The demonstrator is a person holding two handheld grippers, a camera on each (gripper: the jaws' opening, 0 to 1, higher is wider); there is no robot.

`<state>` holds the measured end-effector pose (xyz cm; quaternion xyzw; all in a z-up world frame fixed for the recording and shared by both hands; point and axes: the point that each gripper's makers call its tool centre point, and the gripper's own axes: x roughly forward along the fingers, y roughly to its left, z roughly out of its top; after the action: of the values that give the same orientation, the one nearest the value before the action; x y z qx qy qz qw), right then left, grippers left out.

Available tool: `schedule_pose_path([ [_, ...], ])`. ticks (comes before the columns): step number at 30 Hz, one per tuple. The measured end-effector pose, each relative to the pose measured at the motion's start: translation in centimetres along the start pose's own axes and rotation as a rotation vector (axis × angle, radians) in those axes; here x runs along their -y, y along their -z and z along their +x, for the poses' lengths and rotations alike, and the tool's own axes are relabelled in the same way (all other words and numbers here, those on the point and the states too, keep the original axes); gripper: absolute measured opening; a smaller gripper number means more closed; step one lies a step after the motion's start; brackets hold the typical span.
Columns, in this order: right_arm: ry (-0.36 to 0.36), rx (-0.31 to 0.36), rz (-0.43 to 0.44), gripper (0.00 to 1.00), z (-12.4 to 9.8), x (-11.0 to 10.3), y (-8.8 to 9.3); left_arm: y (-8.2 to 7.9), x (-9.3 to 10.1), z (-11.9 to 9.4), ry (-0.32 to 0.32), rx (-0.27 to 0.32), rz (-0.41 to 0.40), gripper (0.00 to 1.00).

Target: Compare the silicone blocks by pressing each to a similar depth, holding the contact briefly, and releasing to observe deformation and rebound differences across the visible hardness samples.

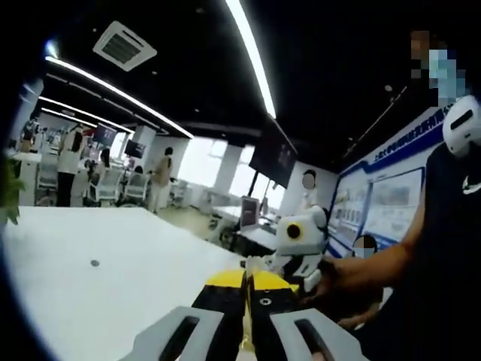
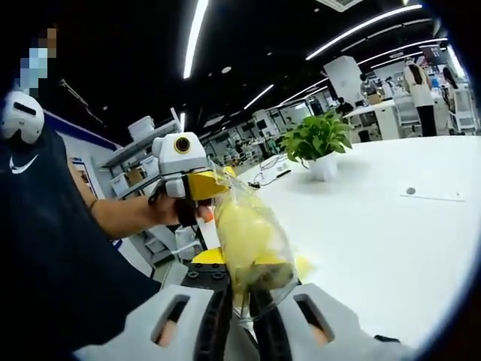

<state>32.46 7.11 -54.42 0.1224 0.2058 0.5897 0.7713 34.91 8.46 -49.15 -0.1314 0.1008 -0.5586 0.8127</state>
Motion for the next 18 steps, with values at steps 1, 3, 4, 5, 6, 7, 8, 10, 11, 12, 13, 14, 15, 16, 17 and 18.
schedule_pose_path([
  [1, 0.001, 0.0, 0.0, 0.03, -0.05, 0.01, 0.02, 0.03, 0.03, 0.05, 0.0, 0.002, -0.018, 0.0],
  [3, -0.002, -0.003, 0.004, 0.03, -0.11, -0.01, 0.09, 0.1, 0.04, 0.11, 0.002, 0.001, -0.033, 0.0],
  [4, -0.004, -0.004, 0.005, 0.03, -0.12, -0.04, 0.14, 0.14, 0.0, 0.13, 0.003, 0.0, -0.04, 0.0],
  [5, -0.009, -0.005, 0.016, 0.04, -0.14, -0.09, 0.24, 0.24, -0.03, 0.19, -0.001, -0.003, -0.055, 0.0],
  [6, -0.012, -0.004, 0.033, 0.04, -0.15, -0.04, 0.33, 0.29, -0.04, 0.2, -0.009, -0.005, -0.067, 0.0],
  [7, -0.015, 0.004, 0.044, 0.05, -0.15, 0.0, 0.34, 0.22, 0.06, 0.2, -0.011, -0.004, -0.06, 0.0],
  [8, -0.01, 0.017, 0.046, 0.06, -0.18, 0.09, 0.28, 0.15, 0.17, 0.18, -0.013, 0.001, -0.053, 0.0],
  [10, -0.008, 0.03, 0.03, 0.07, -0.15, 0.03, 0.38, 0.17, 0.16, 0.19, -0.013, 0.002, -0.059, 0.0],
  [11, -0.009, 0.029, 0.033, 0.07, -0.11, 0.06, 0.43, 0.27, 0.09, 0.21, -0.014, -0.002, -0.057, 0.0],
  [12, -0.016, 0.022, 0.036, 0.08, -0.09, 0.01, 0.6, 0.5, -0.03, 0.24, -0.015, -0.012, -0.057, 0.0],
  [13, -0.017, 0.02, 0.031, 0.08, -0.09, 0.03, 0.69, 0.59, -0.03, 0.25, -0.013, -0.016, -0.057, 0.0],
  [14, -0.017, 0.022, 0.023, 0.09, -0.15, 0.12, 0.73, 0.62, 0.07, 0.29, -0.012, -0.016, -0.052, 0.0],
  [15, -0.021, 0.023, 0.024, 0.09, -0.19, 0.11, 0.69, 0.61, 0.12, 0.31, -0.012, -0.015, -0.048, 0.0],
  [16, -0.025, 0.025, 0.025, 0.1, -0.22, 0.14, 0.65, 0.56, 0.21, 0.35, -0.009, -0.013, -0.037, 0.0],
  [17, -0.022, 0.03, 0.016, 0.1, -0.19, 0.23, 0.59, 0.51, 0.25, 0.34, -0.007, -0.013, -0.032, 0.0],
  [18, -0.017, 0.034, 0.007, 0.11, -0.15, 0.39, 0.53, 0.46, 0.2, 0.37, -0.008, -0.012, -0.033, 0.0],
])
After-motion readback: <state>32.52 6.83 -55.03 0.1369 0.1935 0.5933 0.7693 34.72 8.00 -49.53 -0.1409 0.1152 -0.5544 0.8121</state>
